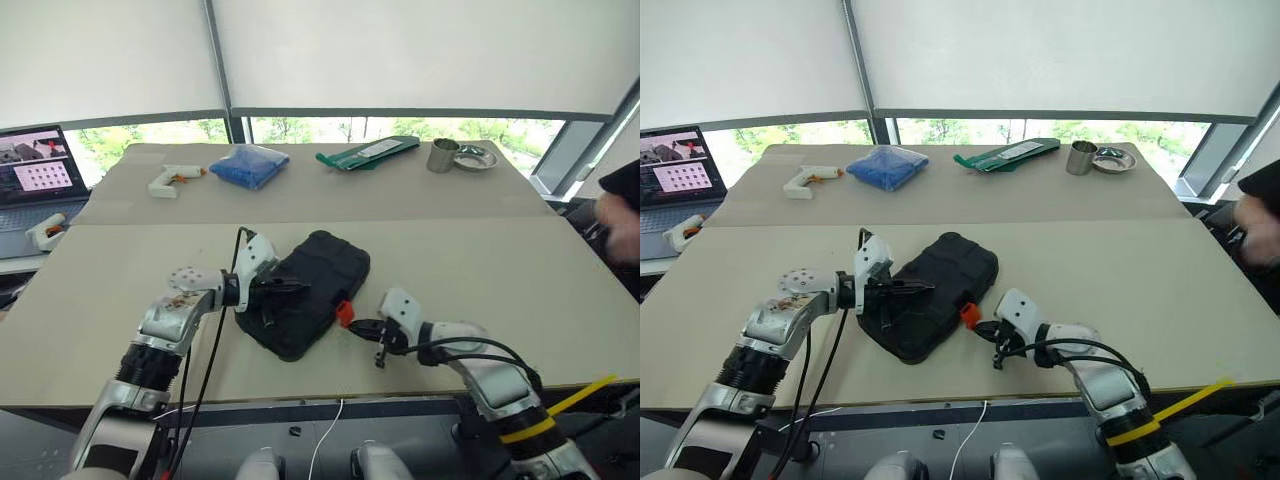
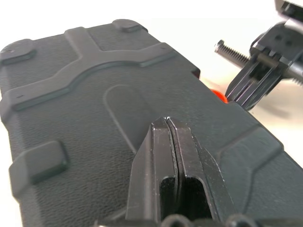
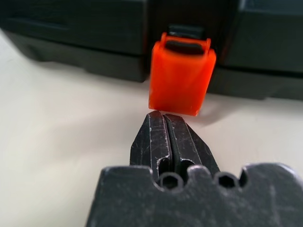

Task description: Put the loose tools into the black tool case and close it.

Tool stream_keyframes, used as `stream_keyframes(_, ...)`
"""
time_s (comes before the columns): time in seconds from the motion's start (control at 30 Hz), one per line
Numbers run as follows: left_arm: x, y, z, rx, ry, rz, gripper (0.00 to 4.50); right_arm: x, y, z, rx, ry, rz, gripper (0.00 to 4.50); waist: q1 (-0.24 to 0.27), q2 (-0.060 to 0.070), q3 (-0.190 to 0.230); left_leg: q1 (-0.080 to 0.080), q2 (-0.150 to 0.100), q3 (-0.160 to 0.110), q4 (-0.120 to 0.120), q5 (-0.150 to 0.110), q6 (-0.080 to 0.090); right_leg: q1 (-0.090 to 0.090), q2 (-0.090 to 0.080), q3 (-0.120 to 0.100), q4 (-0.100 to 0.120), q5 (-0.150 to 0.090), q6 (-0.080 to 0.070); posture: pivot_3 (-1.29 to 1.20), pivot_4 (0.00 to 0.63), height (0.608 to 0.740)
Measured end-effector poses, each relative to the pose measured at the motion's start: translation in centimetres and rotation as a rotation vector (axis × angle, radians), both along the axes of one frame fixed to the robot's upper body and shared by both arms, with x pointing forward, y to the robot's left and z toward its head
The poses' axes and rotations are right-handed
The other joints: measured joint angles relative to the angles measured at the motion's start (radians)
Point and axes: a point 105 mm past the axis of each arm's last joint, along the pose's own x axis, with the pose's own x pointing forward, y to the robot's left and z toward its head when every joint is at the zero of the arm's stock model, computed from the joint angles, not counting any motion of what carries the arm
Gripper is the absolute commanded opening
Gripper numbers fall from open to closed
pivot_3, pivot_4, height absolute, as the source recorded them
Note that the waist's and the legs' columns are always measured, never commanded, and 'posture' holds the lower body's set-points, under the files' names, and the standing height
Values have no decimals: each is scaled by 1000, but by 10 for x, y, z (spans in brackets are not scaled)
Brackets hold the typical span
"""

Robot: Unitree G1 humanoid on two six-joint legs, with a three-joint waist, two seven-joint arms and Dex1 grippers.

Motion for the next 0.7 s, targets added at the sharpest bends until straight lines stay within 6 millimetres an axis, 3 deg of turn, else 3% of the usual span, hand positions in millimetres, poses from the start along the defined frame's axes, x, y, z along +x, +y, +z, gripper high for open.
stream_keyframes(0.37, 0, 2, -6, 38, 53, 61, 64, 3, 10, -2, 22, -49, 15, 1, -5, 0, 0, 1, 1, 0, 0, 0, 0, 0, 1, 0, 0, 1, 2, 0, 150, 740)
stream_keyframes(0.7, -7, 5, -6, 78, 81, 47, 64, 3, 6, 7, 3, -152, 57, 1, -19, 0, 0, 3, 1, -2, -2, 0, 0, 2, 1, 0, 0, 1, 2, 0, 150, 740)
